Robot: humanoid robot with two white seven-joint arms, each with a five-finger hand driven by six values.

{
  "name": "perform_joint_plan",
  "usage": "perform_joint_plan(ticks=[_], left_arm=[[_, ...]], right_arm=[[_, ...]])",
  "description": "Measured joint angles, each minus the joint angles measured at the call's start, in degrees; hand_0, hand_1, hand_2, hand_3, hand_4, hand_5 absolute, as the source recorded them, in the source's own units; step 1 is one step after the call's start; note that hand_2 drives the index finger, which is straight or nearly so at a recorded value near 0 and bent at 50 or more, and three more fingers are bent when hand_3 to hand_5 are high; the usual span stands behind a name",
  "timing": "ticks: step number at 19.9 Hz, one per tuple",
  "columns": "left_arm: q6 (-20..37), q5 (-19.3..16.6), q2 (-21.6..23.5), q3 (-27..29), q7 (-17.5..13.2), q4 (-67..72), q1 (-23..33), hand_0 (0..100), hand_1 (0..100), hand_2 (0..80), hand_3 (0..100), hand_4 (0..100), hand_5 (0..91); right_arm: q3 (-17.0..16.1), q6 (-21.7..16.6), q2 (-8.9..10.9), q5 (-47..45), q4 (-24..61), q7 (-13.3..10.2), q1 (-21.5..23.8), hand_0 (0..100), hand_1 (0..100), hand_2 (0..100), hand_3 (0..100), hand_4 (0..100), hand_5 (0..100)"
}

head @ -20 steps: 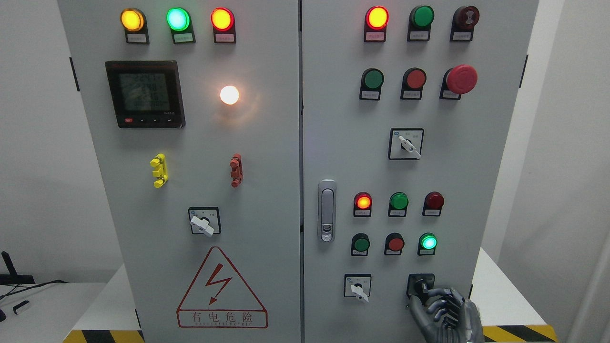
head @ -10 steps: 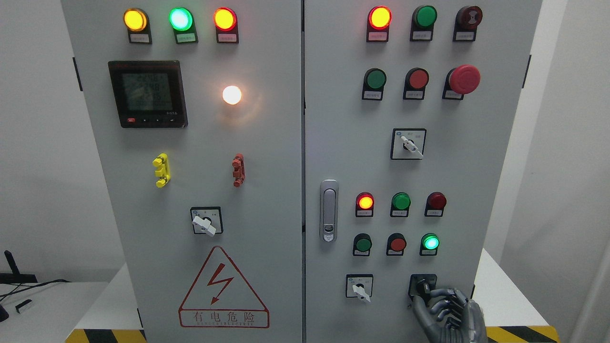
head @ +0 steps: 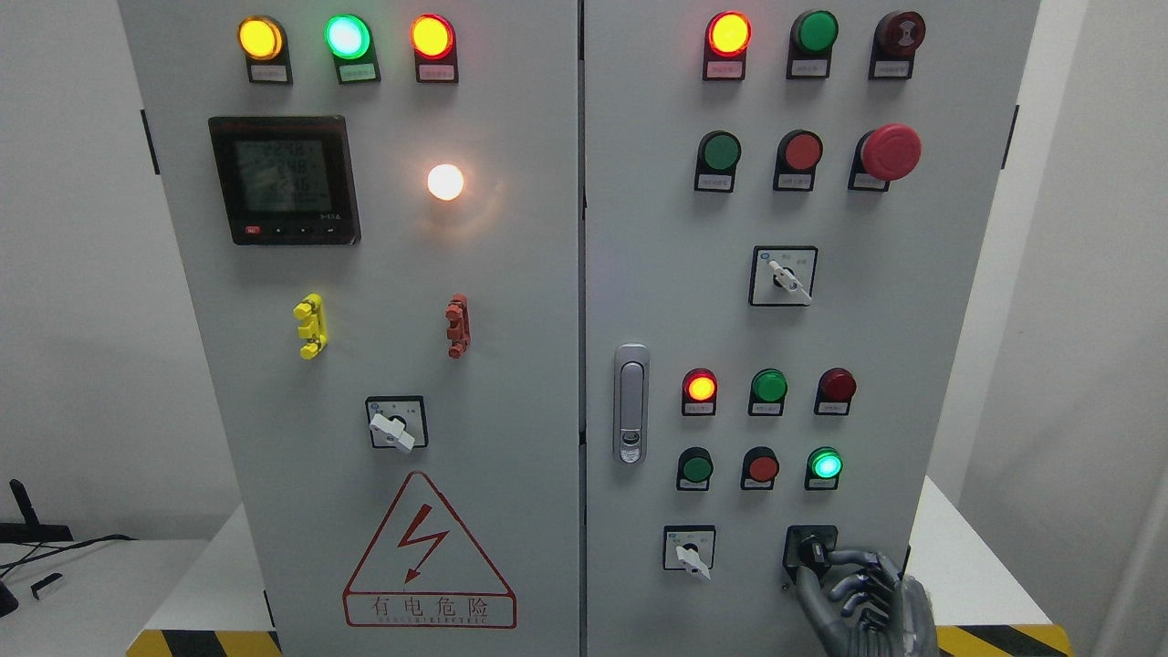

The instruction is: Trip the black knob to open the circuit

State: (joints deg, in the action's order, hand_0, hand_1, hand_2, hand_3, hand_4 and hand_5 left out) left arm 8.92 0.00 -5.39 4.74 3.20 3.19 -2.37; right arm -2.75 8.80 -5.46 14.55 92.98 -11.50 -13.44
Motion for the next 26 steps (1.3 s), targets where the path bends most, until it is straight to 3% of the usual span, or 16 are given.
perform_joint_plan(ticks=[26], left_arm=[[0.0,0.0,0.0,0.0,0.0,0.01,0.0,12,39,0.0,0,0,0.0]], right_arm=[[-0.49,-2.62,0.77,-0.46,1.73,-0.21,2.08,22,78,39,78,87,99]])
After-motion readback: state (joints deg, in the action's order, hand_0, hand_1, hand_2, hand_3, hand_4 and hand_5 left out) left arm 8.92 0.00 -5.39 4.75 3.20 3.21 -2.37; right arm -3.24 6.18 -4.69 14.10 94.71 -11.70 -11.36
